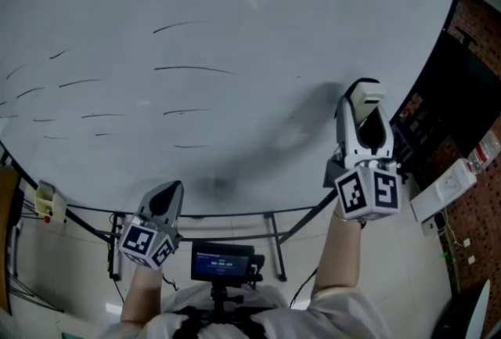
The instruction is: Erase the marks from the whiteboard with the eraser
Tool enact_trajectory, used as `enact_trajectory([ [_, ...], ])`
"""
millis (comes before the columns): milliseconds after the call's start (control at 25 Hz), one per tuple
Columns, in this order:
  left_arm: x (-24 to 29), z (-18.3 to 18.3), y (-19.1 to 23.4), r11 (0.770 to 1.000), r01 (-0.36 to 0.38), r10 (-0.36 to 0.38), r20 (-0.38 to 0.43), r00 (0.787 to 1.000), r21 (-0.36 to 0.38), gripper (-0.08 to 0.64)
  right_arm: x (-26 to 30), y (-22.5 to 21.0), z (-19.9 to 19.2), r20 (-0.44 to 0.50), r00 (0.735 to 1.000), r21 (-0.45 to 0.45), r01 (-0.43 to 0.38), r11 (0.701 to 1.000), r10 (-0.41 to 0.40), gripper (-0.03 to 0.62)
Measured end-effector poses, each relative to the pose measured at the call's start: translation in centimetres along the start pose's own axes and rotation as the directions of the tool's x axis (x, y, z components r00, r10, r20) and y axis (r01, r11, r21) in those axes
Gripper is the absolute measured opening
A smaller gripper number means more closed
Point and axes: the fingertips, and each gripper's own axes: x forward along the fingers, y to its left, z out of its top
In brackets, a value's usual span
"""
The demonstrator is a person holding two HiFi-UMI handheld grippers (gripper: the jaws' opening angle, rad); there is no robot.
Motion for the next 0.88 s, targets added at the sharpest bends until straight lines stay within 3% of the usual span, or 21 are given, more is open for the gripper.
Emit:
enact_trajectory([
  [120, -0.4, 0.5, 0.1, 1.000, -0.001, 0.001, 0.010, 1.000, 0.002, -0.008, -2.4, 3.5, -0.3, 0.060, 0.991, 0.023, -0.118, 0.993, 0.117, 0.259],
  [240, -0.8, 0.7, 0.2, 1.000, -0.004, 0.004, 0.014, 1.000, 0.002, -0.008, -5.0, 6.4, -2.3, 0.033, 0.985, -0.021, -0.166, 0.986, 0.167, 0.259],
  [320, -1.1, 0.6, 0.2, 1.000, 0.000, 0.000, 0.012, 1.000, 0.002, -0.008, -6.9, 7.7, -4.6, -0.021, 0.986, -0.022, -0.163, 0.986, 0.162, 0.259],
  [440, -1.9, 0.2, 0.0, 1.000, 0.007, -0.007, 0.004, 1.000, -0.007, -0.008, -9.6, 9.7, -8.4, -0.114, 0.983, 0.061, -0.140, 0.988, 0.146, 0.259],
  [640, -2.4, -0.2, 0.3, 0.999, 0.034, -0.034, 0.010, 0.999, -0.024, -0.008, -12.0, 13.0, -13.4, -0.228, 0.958, 0.149, -0.140, 0.979, 0.172, 0.259],
  [880, -4.9, -0.9, -0.2, 0.993, 0.111, -0.111, -0.003, 0.994, -0.036, -0.008, -14.5, 16.3, -15.4, -0.297, 0.941, 0.167, -0.117, 0.979, 0.163, 0.259],
])
